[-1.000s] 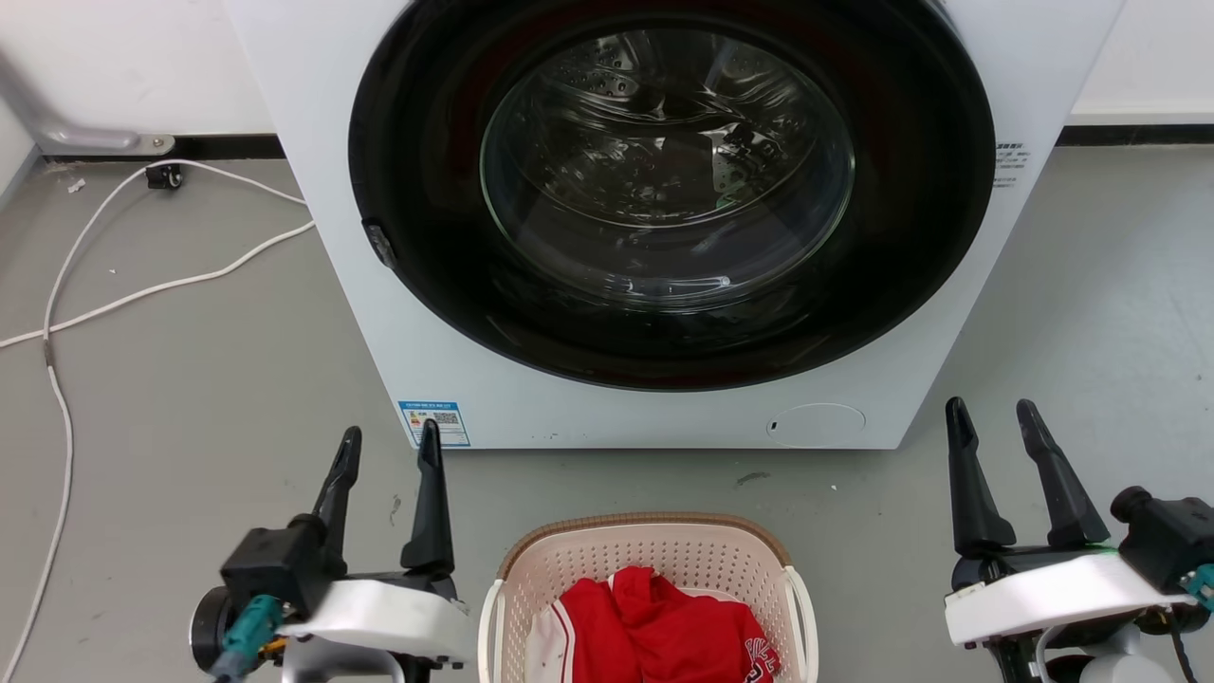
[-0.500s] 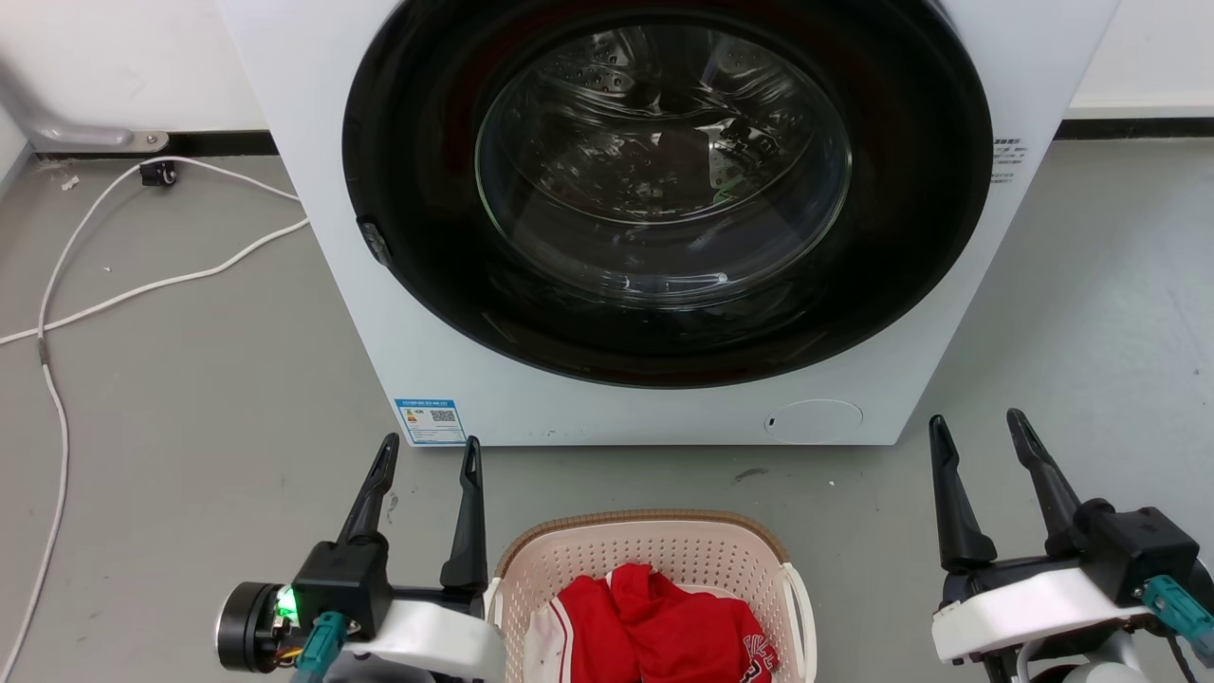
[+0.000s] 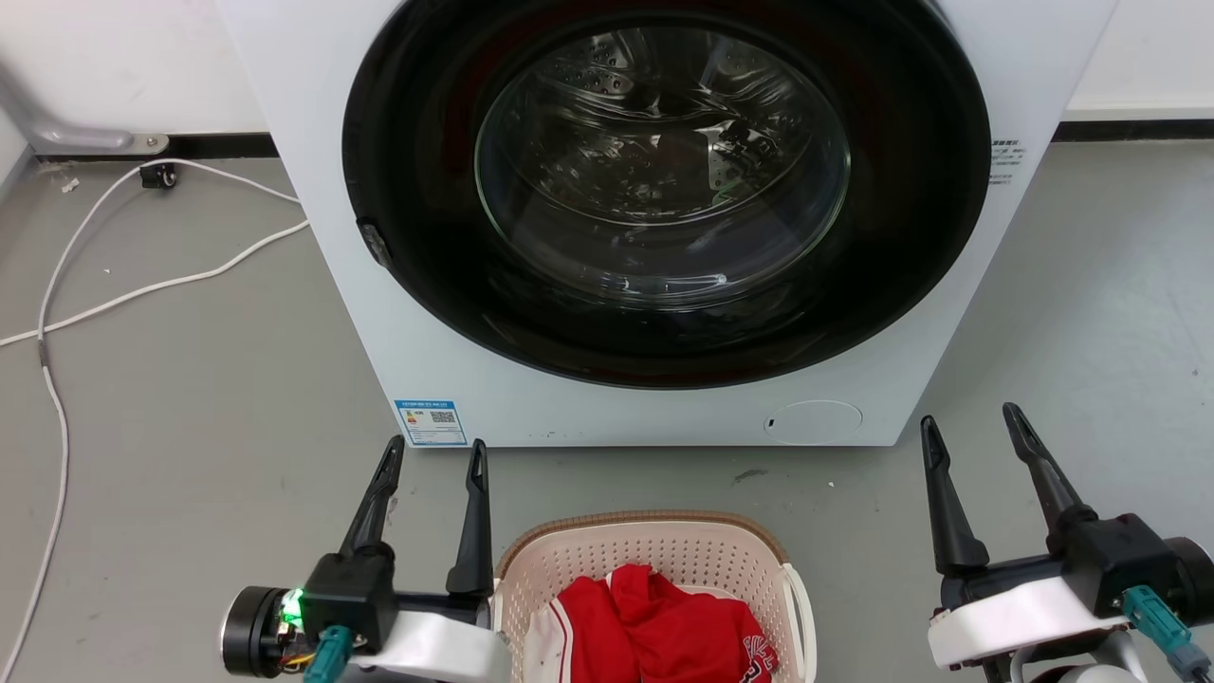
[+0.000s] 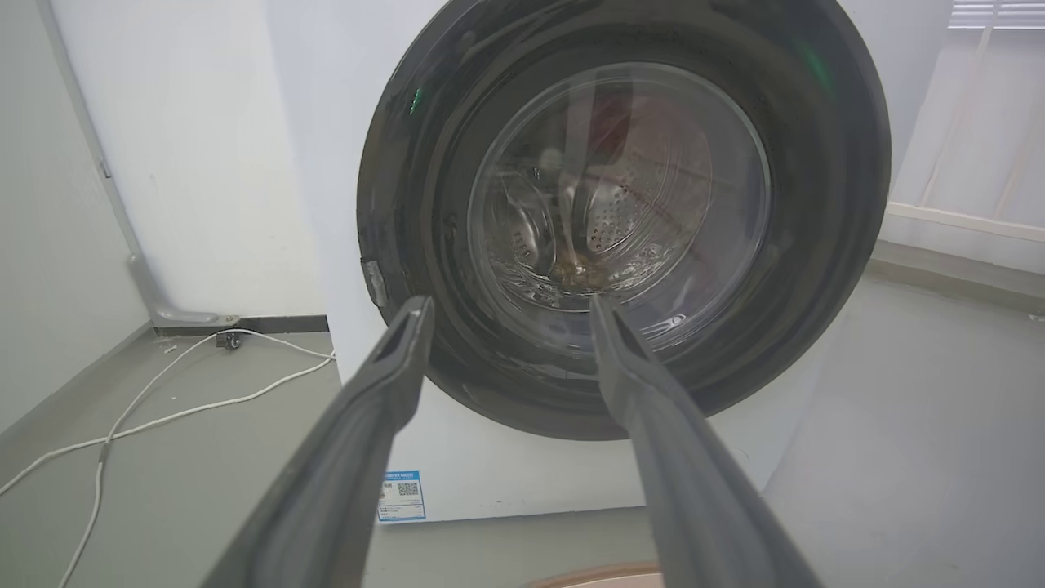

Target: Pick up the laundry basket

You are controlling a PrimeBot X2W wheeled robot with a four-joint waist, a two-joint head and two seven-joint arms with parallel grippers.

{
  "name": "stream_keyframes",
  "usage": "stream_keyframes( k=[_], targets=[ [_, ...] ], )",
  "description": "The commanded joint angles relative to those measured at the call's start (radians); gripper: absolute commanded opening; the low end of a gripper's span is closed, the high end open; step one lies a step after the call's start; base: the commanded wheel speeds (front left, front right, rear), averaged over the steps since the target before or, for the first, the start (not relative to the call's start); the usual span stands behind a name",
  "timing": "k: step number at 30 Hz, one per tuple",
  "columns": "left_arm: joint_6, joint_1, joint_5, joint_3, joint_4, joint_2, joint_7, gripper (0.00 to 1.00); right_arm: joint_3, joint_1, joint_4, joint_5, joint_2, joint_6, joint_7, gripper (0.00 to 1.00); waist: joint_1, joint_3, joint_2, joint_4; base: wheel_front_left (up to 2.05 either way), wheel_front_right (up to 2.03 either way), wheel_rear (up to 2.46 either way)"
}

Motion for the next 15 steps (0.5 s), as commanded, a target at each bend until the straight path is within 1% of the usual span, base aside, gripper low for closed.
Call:
stream_keyframes(
  k=[1,4,5,11,15],
  targets=[
    [-0.015,0.012,-0.003,0.015,-0.008,-0.011,-0.01,1.0,0.002,0.009,-0.007,-0.02,-0.001,0.0,-0.008,1.0,0.0,0.001,0.0,0.001,0.0,0.0,0.0],
    [-0.065,0.031,-0.031,0.065,-0.001,-0.047,-0.015,1.0,0.0,0.01,-0.005,-0.032,-0.001,0.0,-0.013,1.0,0.0,0.002,0.0,0.002,0.0,0.0,0.0],
    [-0.09,0.032,-0.03,0.078,-0.004,-0.056,-0.017,1.0,0.0,0.011,-0.004,-0.039,-0.001,0.0,-0.015,1.0,0.0,0.002,0.0,0.002,0.0,0.0,0.0],
    [-0.177,0.053,0.033,0.143,0.023,-0.099,-0.027,1.0,-0.007,0.015,0.018,-0.035,-0.001,0.0,-0.027,1.0,0.0,0.003,0.0,0.003,0.0,0.0,0.0],
    [-0.217,0.061,0.085,0.163,0.049,-0.118,-0.036,1.0,-0.013,0.017,0.044,-0.046,-0.001,0.0,-0.033,1.0,0.0,0.004,0.0,0.002,0.0,0.0,0.0]
  ],
)
